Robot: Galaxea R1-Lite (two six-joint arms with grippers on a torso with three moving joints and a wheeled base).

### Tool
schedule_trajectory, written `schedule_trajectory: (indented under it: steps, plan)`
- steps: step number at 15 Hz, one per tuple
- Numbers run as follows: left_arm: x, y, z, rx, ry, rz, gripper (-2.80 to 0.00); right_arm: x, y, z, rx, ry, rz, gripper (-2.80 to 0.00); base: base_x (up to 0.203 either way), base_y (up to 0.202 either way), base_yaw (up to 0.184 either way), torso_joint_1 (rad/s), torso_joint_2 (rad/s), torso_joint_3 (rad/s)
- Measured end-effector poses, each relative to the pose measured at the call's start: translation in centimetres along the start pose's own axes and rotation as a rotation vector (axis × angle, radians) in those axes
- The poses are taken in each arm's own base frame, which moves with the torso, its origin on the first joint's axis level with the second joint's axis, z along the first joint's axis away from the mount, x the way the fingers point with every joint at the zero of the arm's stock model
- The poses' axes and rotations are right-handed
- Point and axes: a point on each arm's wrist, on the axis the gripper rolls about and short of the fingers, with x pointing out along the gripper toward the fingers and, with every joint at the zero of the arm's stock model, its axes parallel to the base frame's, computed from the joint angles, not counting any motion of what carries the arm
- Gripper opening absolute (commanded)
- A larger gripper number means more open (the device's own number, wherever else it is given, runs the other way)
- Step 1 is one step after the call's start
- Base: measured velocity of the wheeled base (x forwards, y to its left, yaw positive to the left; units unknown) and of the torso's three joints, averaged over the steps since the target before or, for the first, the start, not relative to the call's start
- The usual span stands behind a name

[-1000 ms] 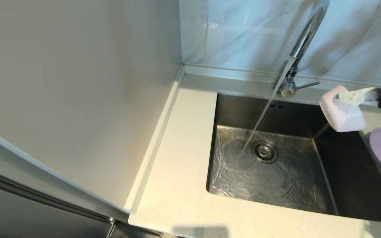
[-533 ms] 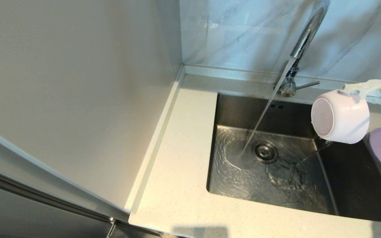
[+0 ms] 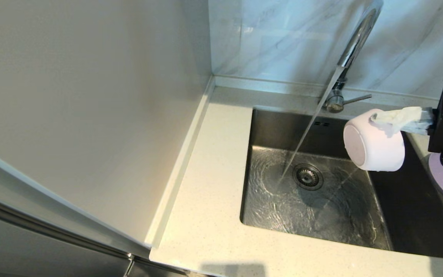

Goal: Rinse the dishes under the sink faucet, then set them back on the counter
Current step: Rinse the bowl

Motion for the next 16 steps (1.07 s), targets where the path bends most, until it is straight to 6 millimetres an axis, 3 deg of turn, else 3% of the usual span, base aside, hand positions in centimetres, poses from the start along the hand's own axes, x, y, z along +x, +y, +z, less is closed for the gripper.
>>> schedule_trajectory:
  steps: [6, 16]
  plan:
    - [0.0, 0.0, 0.0, 0.0, 0.0, 0.0, -2.8, 3.4, 0.8, 0.2, -0.089, -0.003, 0.043, -2.8, 0.0, 0.0, 0.0, 0.0, 0.0, 0.0]
    - [0.0, 0.0, 0.0, 0.0, 0.0, 0.001, -2.8, 7.5, -0.5, 2.7, -0.124, -0.026, 0.018, -2.8, 0.0, 0.0, 0.0, 0.0, 0.0, 0.0]
